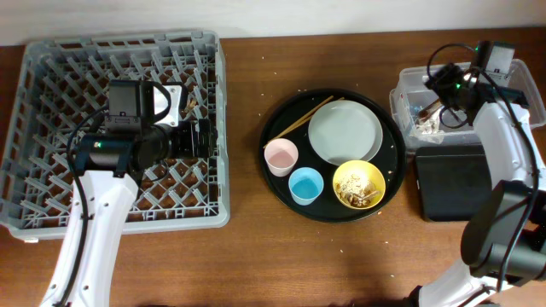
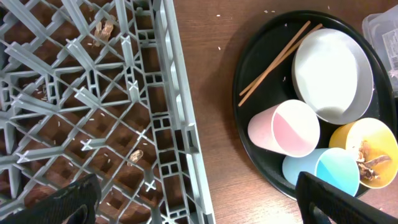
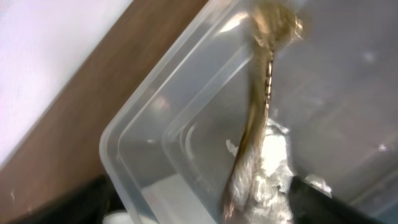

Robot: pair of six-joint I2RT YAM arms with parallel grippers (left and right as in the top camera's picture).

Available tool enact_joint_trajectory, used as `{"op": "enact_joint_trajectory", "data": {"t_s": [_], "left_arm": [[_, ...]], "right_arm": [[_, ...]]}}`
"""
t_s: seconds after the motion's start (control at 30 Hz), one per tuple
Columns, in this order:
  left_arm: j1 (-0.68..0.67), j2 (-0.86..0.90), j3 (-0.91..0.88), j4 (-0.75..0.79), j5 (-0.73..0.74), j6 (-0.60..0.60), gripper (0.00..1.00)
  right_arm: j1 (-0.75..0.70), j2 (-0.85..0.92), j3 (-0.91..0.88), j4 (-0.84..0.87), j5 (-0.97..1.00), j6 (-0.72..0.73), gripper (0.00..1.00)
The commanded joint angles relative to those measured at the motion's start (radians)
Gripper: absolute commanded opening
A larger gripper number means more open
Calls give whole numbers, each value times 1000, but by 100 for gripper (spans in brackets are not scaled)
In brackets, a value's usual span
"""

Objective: Sort waste into correct bins and load items into the dishwasher rack

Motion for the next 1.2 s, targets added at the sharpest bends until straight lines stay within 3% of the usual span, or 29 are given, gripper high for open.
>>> {"op": "enact_joint_trajectory", "data": {"t_s": [0.0,0.07,0.17,0.27,0.37,0.5,0.6,0.67,0.77,0.9,0.97,1.03,1.1,1.17], "left_arm": [[3,0,18,-1,11,-9,99],[3,0,18,-1,11,-9,99],[3,0,18,-1,11,-9,99],[3,0,18,-1,11,-9,99],[3,0,18,-12,14,-9,99],[3,0,18,-79,111,-10,99],[3,0,19,-79,134,-14,98],[6,-1,19,-53,183,-90,91],[81,-1,19,23,435,-137,89],[307,-1,19,41,814,-127,89],[341,-1,19,41,947,-105,89],[336,-1,19,42,1019,-105,99],[323,-1,19,43,1163,-101,99],[307,-1,19,43,1247,-101,99]], "right_arm": [[-10,-89,51,-62,-248,-191,98],[2,-238,56,-246,-426,-204,86],[103,-358,56,-571,-390,-290,65],[341,-356,13,-744,-168,-307,64],[526,-349,-93,-678,-107,-300,65],[620,-293,-261,-452,-103,-280,64],[621,-225,-344,-346,-120,-249,47],[621,-198,-367,-301,-139,-242,38],[618,-201,-361,-305,-185,-229,6],[618,-356,-204,-517,-343,-362,4],[618,-433,-48,-645,-347,-448,4],[618,-473,28,-555,-459,-493,4],[620,-470,31,-297,-731,-464,4],[640,-426,31,-155,-824,-410,4]]}}
